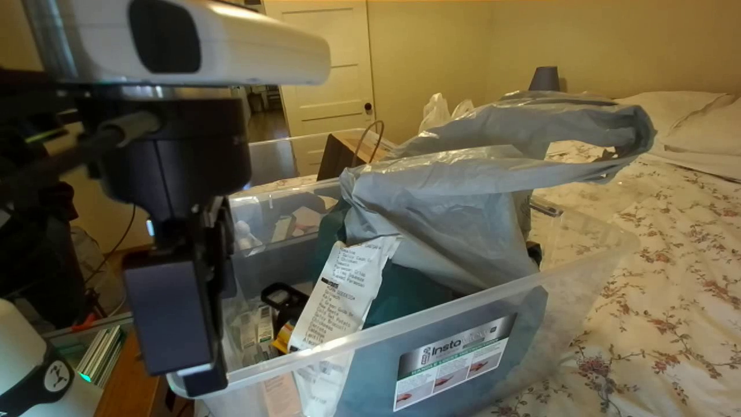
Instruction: Move the can from the left storage box to the right storage box
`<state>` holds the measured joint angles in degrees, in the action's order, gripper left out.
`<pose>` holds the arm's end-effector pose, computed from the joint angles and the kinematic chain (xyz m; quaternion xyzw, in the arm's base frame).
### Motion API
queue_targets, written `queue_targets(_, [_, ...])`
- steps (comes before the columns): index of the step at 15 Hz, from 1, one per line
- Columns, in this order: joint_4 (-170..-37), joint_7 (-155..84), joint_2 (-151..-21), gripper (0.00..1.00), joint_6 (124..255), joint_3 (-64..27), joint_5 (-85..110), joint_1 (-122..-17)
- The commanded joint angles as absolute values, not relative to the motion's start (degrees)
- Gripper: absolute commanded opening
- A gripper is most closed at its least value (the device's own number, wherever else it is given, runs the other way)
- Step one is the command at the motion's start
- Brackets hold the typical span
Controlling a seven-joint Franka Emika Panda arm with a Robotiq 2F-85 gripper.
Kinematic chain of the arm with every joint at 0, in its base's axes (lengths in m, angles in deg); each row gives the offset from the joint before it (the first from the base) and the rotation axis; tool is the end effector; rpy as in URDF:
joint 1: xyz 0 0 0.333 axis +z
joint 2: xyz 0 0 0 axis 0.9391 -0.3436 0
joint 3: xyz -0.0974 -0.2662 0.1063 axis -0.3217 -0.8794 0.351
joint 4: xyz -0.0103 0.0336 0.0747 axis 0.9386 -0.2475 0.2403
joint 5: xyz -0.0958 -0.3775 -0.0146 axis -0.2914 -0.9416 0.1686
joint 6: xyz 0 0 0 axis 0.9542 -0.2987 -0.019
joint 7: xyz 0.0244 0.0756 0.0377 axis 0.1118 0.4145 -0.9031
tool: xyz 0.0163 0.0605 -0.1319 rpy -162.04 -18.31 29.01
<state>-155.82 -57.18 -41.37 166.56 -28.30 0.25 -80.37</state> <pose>0.3440 -0.1767 0.3850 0.9969 0.0074 -0.0636 0.0455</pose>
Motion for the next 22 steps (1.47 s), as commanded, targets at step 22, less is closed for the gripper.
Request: queue_targets(22, [-159.57,-63.06,-25.52,1.0,169.96,-16.46,5.04,-60.33])
